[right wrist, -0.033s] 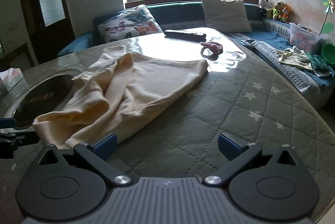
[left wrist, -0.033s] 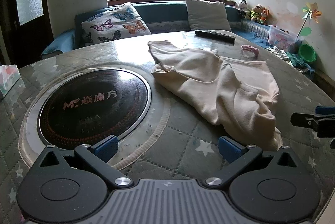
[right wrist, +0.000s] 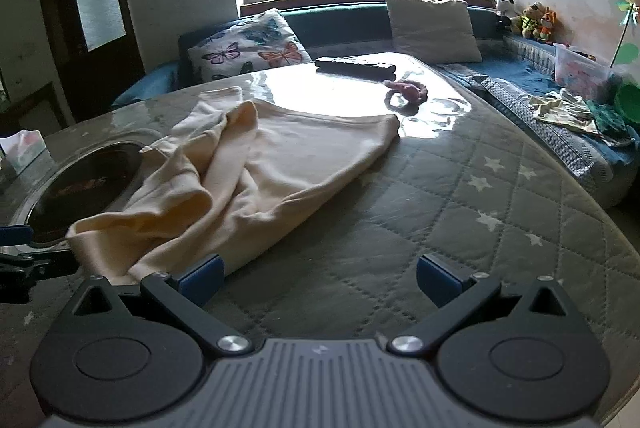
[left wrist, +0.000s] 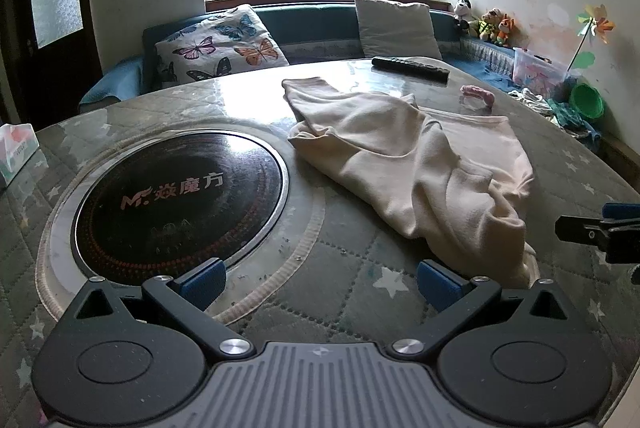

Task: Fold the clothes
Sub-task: 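Move both grippers toward the crumpled cream shirt on the table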

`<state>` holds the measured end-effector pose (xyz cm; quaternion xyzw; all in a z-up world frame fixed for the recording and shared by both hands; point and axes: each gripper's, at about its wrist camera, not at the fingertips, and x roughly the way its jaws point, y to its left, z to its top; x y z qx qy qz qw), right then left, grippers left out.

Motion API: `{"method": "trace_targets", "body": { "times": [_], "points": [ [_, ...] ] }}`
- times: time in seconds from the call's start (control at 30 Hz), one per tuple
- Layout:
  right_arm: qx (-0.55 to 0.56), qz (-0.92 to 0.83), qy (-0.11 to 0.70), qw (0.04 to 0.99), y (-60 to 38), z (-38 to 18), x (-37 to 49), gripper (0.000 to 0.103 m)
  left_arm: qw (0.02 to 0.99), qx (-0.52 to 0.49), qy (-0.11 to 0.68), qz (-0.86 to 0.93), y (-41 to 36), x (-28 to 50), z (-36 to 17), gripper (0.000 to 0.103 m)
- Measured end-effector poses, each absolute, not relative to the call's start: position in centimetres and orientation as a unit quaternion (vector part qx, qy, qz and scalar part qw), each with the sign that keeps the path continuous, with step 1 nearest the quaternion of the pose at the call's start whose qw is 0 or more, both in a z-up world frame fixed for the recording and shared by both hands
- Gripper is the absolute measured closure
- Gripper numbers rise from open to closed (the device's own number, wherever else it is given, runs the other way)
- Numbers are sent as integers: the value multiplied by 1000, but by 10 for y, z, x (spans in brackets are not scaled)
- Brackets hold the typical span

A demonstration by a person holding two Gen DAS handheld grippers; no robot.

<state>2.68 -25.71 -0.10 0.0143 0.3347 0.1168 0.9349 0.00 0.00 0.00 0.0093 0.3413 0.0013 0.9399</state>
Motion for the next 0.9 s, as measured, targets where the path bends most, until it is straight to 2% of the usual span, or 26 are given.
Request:
{"method": "trace_targets", "body": {
  "times": [0.9],
  "points": [
    [19, 118, 346, 931, -239, 6, 30, 0, 936, 12, 351, 5, -2, 10, 1, 0]
  ]
}}
